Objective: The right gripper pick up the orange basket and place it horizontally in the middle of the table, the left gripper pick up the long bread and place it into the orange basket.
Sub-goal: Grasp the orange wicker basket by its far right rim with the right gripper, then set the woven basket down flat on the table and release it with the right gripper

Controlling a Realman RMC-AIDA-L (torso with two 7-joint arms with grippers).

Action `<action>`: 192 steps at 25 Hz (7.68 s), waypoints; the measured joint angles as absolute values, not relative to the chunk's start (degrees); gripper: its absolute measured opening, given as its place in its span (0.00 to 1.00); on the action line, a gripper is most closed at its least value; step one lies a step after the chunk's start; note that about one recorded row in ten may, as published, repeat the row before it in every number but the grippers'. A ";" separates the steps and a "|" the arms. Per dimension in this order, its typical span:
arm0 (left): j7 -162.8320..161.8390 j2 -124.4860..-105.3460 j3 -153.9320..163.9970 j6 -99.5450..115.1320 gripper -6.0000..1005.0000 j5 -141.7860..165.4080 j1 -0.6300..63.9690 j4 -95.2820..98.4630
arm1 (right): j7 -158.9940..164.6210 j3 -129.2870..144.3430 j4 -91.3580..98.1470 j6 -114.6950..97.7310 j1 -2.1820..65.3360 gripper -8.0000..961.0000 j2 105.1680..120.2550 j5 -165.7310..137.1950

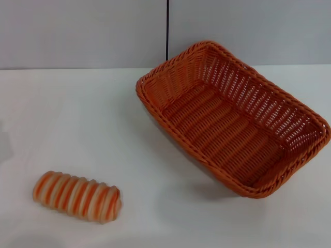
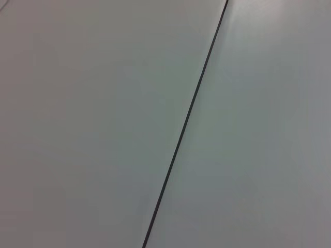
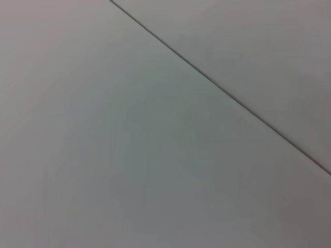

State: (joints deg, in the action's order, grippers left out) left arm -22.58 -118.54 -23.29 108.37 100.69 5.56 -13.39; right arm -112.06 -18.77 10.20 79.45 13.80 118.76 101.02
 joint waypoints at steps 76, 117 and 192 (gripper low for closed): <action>-24.14 -118.74 -17.67 105.29 0.83 101.15 6.73 -14.06 | -63.03 44.09 62.48 90.73 36.24 0.83 115.06 38.90; -24.96 -118.74 -17.13 103.86 0.83 101.14 6.95 -14.15 | -76.70 44.83 59.03 85.46 32.06 0.19 117.51 49.72; -28.15 -118.74 -13.00 102.18 0.83 101.17 9.35 -14.15 | -93.17 50.27 51.87 100.41 40.37 0.39 111.59 64.54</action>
State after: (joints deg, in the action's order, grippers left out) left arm -28.15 -118.74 -13.00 102.18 101.17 9.35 -14.15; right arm -93.17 50.27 51.87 100.41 40.37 111.59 64.54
